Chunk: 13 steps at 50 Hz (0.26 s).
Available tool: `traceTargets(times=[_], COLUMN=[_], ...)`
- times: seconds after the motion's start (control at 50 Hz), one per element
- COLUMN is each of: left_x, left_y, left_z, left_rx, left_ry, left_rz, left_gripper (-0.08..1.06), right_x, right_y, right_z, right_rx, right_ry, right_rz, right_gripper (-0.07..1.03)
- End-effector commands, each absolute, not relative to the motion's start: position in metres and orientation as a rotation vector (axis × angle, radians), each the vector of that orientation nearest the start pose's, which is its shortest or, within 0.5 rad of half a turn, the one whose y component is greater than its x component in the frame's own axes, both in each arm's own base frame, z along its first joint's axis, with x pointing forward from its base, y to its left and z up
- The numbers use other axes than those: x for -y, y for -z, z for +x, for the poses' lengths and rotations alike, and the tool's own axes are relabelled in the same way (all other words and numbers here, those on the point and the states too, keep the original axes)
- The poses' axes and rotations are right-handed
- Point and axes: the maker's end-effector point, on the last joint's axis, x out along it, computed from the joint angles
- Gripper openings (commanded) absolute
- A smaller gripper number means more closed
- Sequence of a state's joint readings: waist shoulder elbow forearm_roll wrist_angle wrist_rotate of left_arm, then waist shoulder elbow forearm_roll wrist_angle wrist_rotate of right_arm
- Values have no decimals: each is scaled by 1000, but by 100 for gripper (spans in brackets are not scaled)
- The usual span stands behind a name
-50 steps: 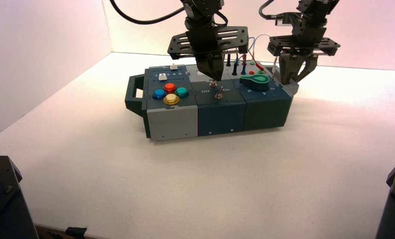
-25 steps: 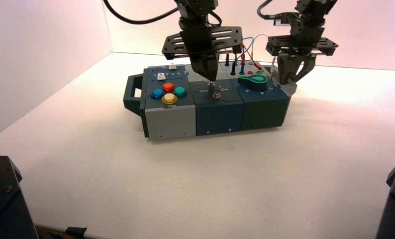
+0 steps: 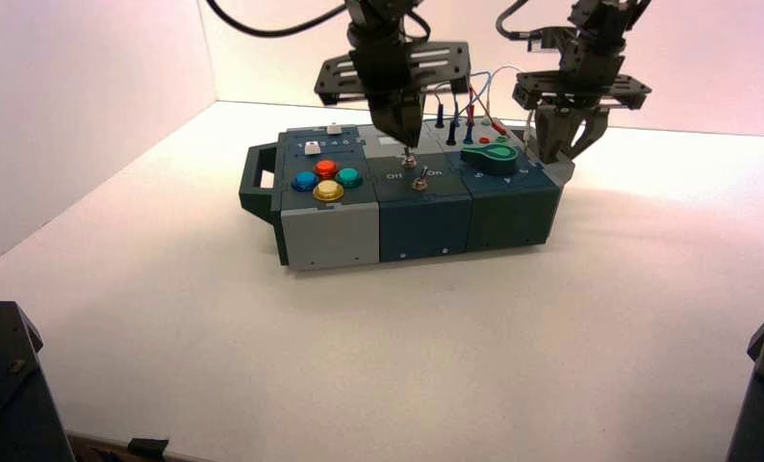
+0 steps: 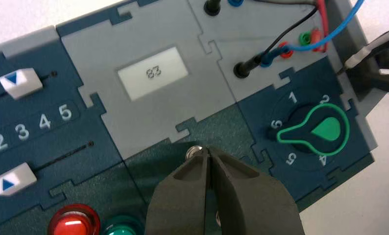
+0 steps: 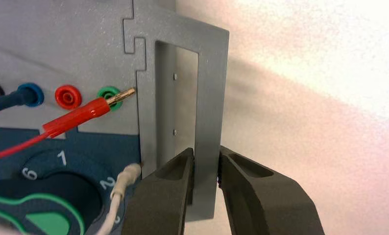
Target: Flip the top switch off with the left gripper.
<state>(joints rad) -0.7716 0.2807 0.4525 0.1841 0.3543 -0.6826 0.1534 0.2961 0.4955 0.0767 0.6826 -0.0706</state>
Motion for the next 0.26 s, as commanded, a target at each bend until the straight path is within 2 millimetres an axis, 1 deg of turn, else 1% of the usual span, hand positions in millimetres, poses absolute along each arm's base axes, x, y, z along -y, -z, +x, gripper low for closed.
traceTargets(times=[0.02, 0.12, 0.26], left_x=[308, 314, 318], left_y=[-65, -65, -68], left_z=[342, 338, 340], left_rx=[-1071, -1072, -1064], left_ry=[372, 384, 390], left_rz=[-31, -28, -31], left_gripper=[-3, -3, -3], right_x=[-69, -69, -69], right_y=[-13, -12, -12], right_z=[374, 372, 374], right_rx=[-1442, -1448, -1443], right_ry=[-175, -173, -175], right_rz=[-80, -79, -80], right_gripper=[-2, -2, -2])
